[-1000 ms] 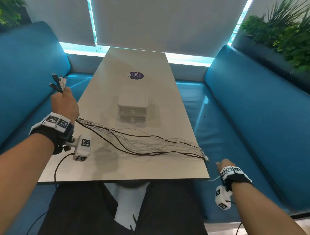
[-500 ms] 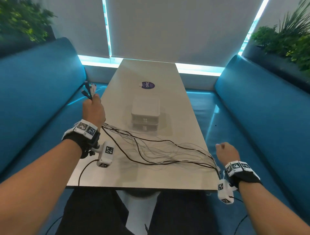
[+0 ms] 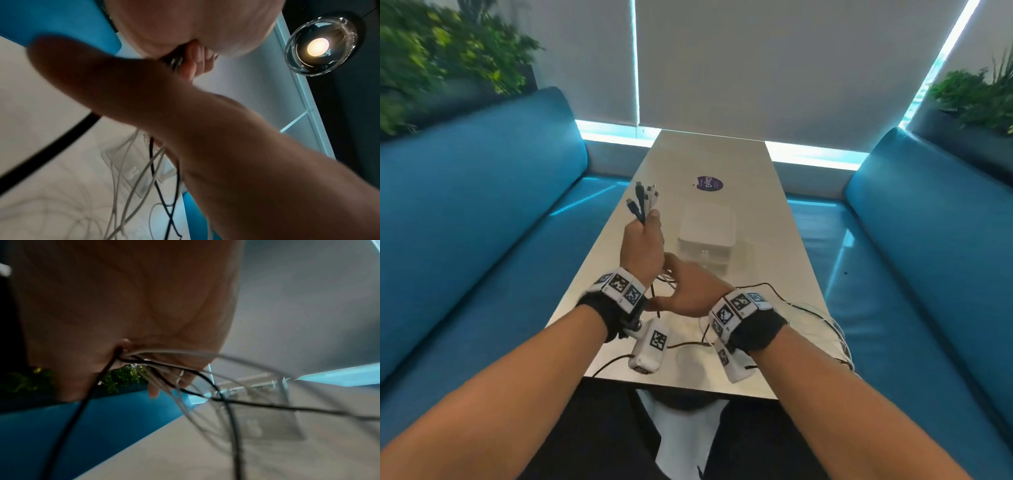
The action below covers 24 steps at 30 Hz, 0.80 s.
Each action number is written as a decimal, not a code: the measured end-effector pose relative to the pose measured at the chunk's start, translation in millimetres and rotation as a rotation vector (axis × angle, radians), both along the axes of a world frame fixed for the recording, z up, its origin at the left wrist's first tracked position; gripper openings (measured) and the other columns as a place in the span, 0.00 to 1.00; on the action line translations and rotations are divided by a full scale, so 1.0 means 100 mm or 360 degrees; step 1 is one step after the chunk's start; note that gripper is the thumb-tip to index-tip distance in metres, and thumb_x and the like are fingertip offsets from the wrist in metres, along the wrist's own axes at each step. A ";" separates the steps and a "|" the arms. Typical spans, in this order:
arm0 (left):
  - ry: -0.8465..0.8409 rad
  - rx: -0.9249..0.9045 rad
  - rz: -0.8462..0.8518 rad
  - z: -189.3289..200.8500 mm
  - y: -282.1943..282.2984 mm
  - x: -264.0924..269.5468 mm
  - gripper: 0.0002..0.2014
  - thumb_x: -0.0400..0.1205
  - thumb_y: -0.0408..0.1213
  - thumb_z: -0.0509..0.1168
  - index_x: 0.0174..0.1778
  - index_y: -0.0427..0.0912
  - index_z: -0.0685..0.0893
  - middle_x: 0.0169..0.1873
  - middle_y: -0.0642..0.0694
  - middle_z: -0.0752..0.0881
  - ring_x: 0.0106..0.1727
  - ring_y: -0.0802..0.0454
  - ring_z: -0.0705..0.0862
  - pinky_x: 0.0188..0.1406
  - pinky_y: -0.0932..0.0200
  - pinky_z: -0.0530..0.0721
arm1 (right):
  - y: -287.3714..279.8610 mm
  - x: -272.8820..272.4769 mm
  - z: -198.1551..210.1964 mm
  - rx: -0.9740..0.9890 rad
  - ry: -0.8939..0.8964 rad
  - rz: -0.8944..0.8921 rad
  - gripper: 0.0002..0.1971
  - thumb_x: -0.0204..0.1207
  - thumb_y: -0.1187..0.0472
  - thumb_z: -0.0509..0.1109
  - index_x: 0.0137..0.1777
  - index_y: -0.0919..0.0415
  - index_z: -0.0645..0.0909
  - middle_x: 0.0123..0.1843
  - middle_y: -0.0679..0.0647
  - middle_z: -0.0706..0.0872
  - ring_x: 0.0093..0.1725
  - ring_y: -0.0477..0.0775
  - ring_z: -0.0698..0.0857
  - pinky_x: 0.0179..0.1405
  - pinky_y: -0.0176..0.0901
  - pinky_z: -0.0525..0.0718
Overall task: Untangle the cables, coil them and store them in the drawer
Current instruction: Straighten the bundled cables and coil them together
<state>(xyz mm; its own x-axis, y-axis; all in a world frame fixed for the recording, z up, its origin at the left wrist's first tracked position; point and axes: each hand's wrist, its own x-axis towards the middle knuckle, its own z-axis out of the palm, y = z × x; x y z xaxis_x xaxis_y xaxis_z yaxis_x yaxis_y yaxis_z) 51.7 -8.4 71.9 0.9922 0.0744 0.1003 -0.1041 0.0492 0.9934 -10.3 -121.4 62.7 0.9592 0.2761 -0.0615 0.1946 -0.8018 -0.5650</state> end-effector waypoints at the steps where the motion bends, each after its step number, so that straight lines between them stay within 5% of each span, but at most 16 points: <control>1: 0.0000 -0.0002 -0.0001 0.00 0.01 -0.01 0.23 0.76 0.61 0.56 0.20 0.51 0.76 0.17 0.55 0.67 0.21 0.46 0.64 0.33 0.44 0.70 | 0.07 0.04 -0.03 0.0009 -0.0006 0.0016 0.35 0.74 0.43 0.76 0.76 0.55 0.68 0.70 0.52 0.84 0.68 0.55 0.83 0.68 0.52 0.80; 4: -0.0005 0.0020 0.0028 0.00 0.10 -0.04 0.22 0.86 0.52 0.56 0.25 0.48 0.73 0.18 0.53 0.73 0.23 0.45 0.74 0.36 0.44 0.79 | 0.08 0.10 -0.16 0.0028 0.0019 0.0015 0.12 0.85 0.56 0.62 0.65 0.57 0.72 0.49 0.53 0.91 0.50 0.55 0.90 0.57 0.59 0.86; 6: 0.0057 -0.0018 0.0043 -0.01 0.16 -0.04 0.21 0.88 0.47 0.55 0.30 0.43 0.77 0.21 0.50 0.81 0.29 0.43 0.84 0.43 0.46 0.85 | 0.00 0.09 -0.20 0.0010 0.0024 -0.0023 0.07 0.86 0.56 0.57 0.59 0.56 0.71 0.44 0.55 0.89 0.42 0.55 0.90 0.49 0.59 0.88; 9: 0.0221 -0.0497 0.0009 -0.02 0.15 0.02 0.16 0.89 0.43 0.55 0.35 0.44 0.73 0.22 0.49 0.74 0.24 0.49 0.77 0.35 0.50 0.86 | -0.20 0.04 -0.26 -0.0052 -0.0011 -0.0092 0.11 0.87 0.48 0.57 0.57 0.55 0.72 0.43 0.57 0.87 0.39 0.57 0.88 0.46 0.59 0.88; 11: 0.0305 -0.0699 0.0038 0.01 0.12 0.09 0.16 0.90 0.42 0.54 0.34 0.47 0.69 0.22 0.51 0.66 0.21 0.54 0.65 0.22 0.59 0.74 | -0.34 -0.01 -0.30 -0.0046 0.0007 -0.0128 0.15 0.86 0.44 0.58 0.53 0.56 0.74 0.43 0.58 0.86 0.40 0.60 0.86 0.47 0.62 0.86; 15: 0.0366 -0.0748 0.0191 0.05 0.19 0.26 0.17 0.89 0.42 0.54 0.32 0.49 0.66 0.20 0.53 0.62 0.17 0.57 0.58 0.17 0.65 0.57 | -0.56 -0.10 -0.30 0.0051 0.0112 -0.0196 0.22 0.83 0.39 0.60 0.47 0.59 0.78 0.41 0.58 0.85 0.36 0.58 0.85 0.45 0.60 0.87; 19: 0.0395 -0.0750 0.0266 0.04 0.30 0.39 0.17 0.88 0.42 0.54 0.32 0.49 0.66 0.19 0.54 0.62 0.16 0.57 0.58 0.17 0.67 0.56 | -0.69 -0.14 -0.27 0.0032 0.0170 -0.0239 0.26 0.83 0.39 0.60 0.47 0.66 0.78 0.43 0.65 0.87 0.30 0.57 0.84 0.38 0.54 0.87; 24: 0.0411 -0.0693 0.0247 -0.05 0.44 0.43 0.17 0.88 0.41 0.53 0.30 0.49 0.65 0.18 0.54 0.61 0.15 0.57 0.57 0.16 0.67 0.56 | -0.84 -0.12 -0.31 -0.0160 0.0133 -0.0211 0.23 0.84 0.38 0.58 0.42 0.57 0.77 0.38 0.58 0.85 0.35 0.56 0.83 0.37 0.51 0.79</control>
